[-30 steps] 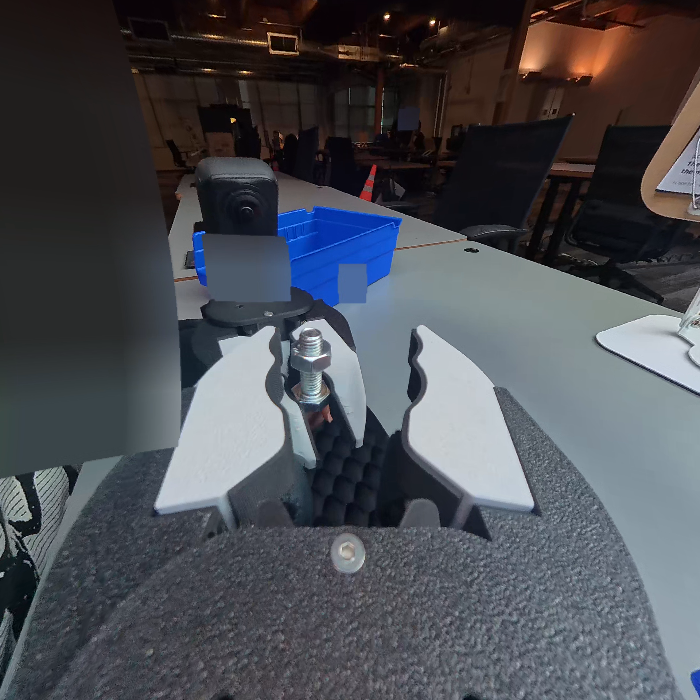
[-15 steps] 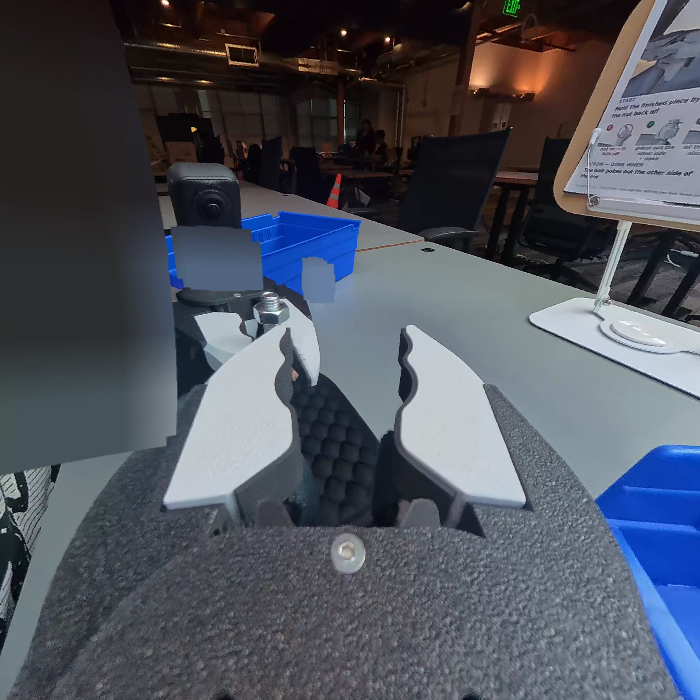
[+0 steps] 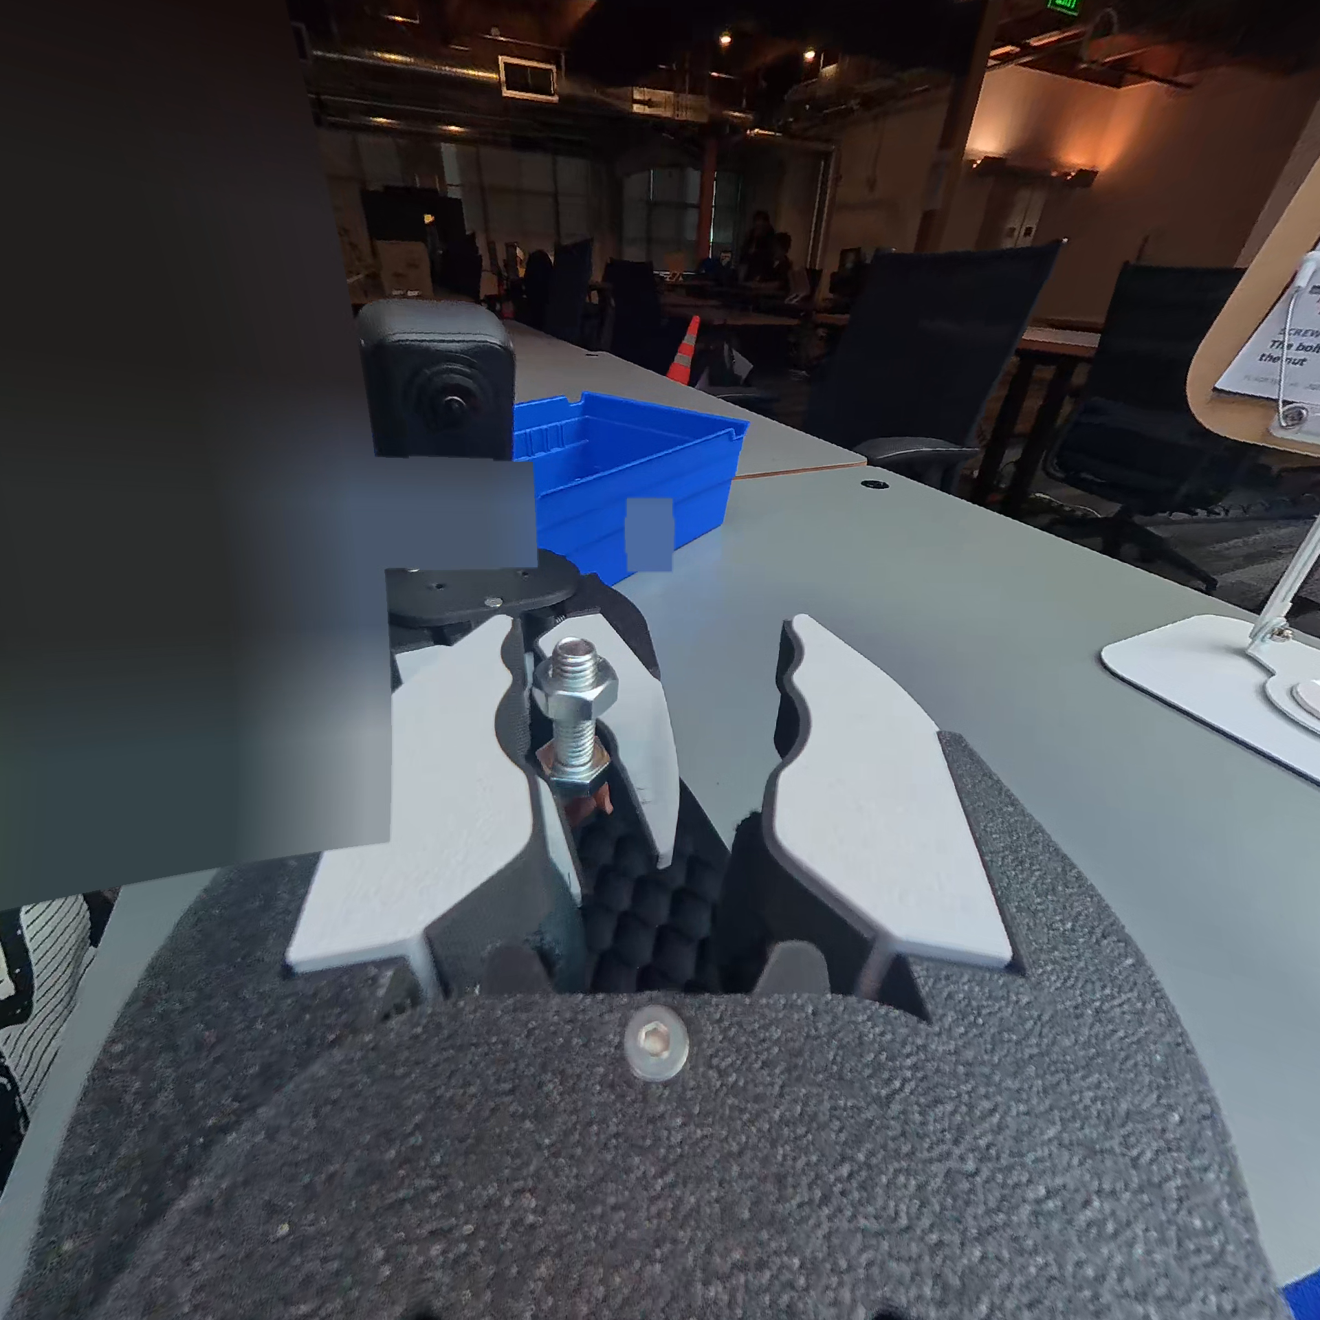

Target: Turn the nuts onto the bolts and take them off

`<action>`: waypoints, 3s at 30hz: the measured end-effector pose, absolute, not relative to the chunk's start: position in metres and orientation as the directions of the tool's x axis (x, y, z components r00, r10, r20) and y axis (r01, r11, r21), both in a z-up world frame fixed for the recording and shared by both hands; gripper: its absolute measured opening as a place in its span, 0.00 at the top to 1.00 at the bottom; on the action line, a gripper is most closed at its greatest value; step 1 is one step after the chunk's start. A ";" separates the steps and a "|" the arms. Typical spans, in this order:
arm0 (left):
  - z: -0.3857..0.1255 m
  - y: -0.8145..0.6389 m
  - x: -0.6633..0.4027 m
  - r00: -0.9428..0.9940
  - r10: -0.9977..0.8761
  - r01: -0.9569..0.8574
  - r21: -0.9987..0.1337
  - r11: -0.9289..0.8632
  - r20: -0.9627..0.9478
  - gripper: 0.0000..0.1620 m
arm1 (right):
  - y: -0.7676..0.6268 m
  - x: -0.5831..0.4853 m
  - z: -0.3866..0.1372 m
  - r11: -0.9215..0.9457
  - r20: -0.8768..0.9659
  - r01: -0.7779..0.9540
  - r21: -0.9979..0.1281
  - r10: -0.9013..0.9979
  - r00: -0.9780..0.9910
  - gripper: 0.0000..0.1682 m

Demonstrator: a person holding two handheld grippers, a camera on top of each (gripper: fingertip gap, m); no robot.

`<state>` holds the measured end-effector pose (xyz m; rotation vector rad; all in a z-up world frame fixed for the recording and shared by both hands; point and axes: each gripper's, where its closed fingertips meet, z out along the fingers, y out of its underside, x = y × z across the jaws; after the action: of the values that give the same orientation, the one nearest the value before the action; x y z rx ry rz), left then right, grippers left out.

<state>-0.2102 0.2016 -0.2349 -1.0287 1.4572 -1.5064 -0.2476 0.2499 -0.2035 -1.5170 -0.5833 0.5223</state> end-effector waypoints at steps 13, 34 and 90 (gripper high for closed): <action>-0.234 0.201 -0.211 -0.367 -0.930 0.006 -0.999 -0.032 0.027 0.90 | 0.229 -0.202 -0.206 -0.003 0.029 0.037 -0.999 0.583 0.812 0.64; -0.234 0.201 -0.211 -0.371 -0.928 0.010 -0.999 -0.031 0.025 0.90 | 0.243 -0.234 -0.204 0.006 -0.002 -0.007 -1.000 0.634 0.774 0.57; -0.234 0.200 -0.211 -0.372 -0.928 0.008 -1.000 -0.020 0.016 0.90 | 0.244 -0.231 -0.200 0.013 0.021 0.017 -1.000 0.611 0.791 0.53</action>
<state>-0.2111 0.2000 -0.2344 -1.0099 1.4661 -1.5041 -0.2312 0.2443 -0.2005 -1.5016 -0.5306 0.4982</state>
